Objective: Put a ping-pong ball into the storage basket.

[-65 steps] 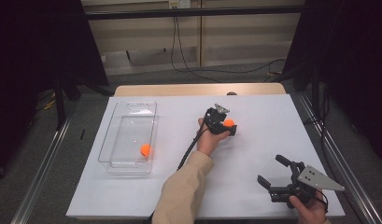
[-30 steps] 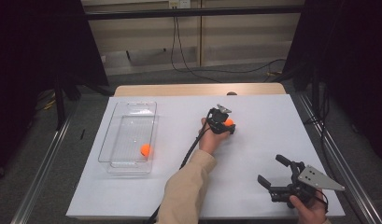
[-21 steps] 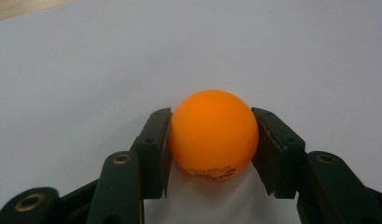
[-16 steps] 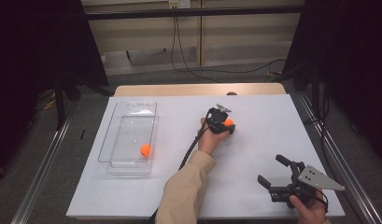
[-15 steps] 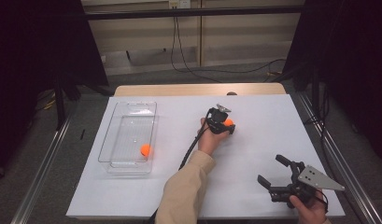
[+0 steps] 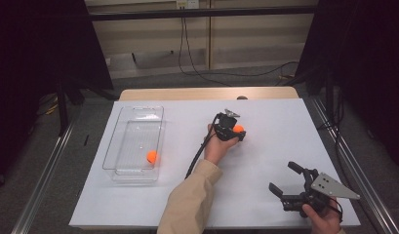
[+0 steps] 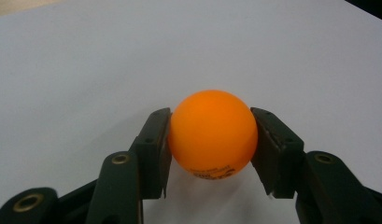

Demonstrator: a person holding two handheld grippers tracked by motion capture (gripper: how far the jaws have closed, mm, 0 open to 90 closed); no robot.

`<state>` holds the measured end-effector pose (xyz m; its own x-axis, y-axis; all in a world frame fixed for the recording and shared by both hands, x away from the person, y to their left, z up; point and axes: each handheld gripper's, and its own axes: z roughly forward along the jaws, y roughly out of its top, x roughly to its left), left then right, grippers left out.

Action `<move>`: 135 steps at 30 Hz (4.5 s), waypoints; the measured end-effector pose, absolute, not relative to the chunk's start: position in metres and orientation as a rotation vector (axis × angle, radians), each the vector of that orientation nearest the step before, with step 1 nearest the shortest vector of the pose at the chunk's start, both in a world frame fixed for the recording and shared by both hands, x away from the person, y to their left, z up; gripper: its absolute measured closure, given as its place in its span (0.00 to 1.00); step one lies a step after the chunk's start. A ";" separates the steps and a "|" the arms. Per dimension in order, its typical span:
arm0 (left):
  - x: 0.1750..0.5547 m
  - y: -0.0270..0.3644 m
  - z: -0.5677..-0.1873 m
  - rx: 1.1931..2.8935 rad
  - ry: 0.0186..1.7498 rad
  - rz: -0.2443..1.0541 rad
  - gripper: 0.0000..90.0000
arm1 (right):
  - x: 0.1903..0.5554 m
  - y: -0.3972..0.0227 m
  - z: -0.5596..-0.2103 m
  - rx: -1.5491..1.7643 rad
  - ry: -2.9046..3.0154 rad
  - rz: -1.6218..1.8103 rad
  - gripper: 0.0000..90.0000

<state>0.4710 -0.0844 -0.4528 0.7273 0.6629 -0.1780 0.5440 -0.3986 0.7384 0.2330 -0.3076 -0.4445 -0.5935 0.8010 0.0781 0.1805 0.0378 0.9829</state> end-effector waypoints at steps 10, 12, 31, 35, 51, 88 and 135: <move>0.465 -0.075 -0.449 2.077 0.928 0.164 0.57 | 0.233 -0.307 -0.445 0.990 1.813 1.592 0.02; 0.463 -0.073 -0.448 2.075 0.927 0.167 0.57 | 0.233 -0.307 -0.445 0.990 1.813 1.592 0.02; 0.454 -0.061 -0.440 2.079 0.907 0.174 0.57 | 0.233 -0.307 -0.445 0.992 1.815 1.591 0.02; 0.452 -0.059 -0.441 2.066 0.920 0.170 0.57 | 0.233 -0.307 -0.445 0.988 1.817 1.589 0.02; 0.448 -0.046 -0.434 2.066 0.930 0.200 0.57 | 0.233 -0.306 -0.445 0.991 1.818 1.589 0.02; 0.444 -0.013 -0.433 2.039 0.975 0.230 0.57 | 0.233 -0.306 -0.445 0.988 1.820 1.585 0.02; 0.438 0.014 -0.422 2.049 1.033 0.239 0.57 | 0.233 -0.306 -0.445 0.989 1.821 1.584 0.02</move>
<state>0.4377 0.0145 -0.4218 0.6471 0.7413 -0.1781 0.5878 -0.3364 0.7357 0.2333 -0.3062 -0.4448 -0.5936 0.8014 0.0735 0.1840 0.0463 0.9818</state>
